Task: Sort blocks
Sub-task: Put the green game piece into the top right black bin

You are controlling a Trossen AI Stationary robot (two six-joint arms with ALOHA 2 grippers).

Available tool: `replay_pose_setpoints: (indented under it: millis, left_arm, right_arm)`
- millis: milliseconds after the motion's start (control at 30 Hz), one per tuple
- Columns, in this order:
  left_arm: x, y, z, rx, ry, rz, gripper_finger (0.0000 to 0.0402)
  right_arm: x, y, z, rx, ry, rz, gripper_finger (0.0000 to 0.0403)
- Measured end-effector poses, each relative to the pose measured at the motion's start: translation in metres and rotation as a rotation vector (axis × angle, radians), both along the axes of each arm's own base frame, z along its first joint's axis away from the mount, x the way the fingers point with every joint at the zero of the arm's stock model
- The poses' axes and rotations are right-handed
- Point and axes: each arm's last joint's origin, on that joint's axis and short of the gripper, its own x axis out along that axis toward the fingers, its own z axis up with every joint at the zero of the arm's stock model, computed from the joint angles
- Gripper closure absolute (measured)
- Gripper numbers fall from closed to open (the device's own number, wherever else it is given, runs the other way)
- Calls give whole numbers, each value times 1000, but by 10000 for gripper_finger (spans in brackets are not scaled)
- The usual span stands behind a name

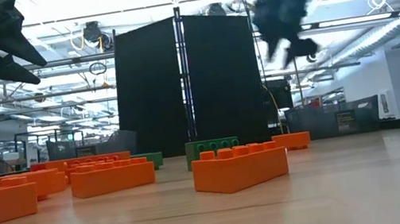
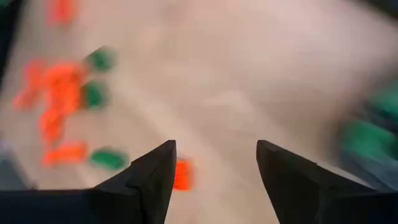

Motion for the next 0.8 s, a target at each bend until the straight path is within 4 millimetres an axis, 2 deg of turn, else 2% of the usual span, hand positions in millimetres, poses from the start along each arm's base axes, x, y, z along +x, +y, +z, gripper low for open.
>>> replay_pose_setpoints:
  millis: [133,267,333,467,567,800]
  left_arm:
    - [0,1,0,19,1,8,157]
    - [0,1,0,25,1,14,157]
    - [0,1,0,25,1,14,157]
    - [0,1,0,24,2,13,157]
    - [0,1,0,22,2,11,157]
    - [0,1,0,20,5,8,157]
  right_arm:
    - [56,56,2,-116,-112,347,186]
    - [106,113,-12,-272,-171,627,186]
    - [124,135,-19,-342,-195,720,186]
    - [146,169,-43,-376,-189,895,186]
    - [155,187,-64,-365,-150,1007,183]
    - [170,211,-105,-327,-84,1122,164]
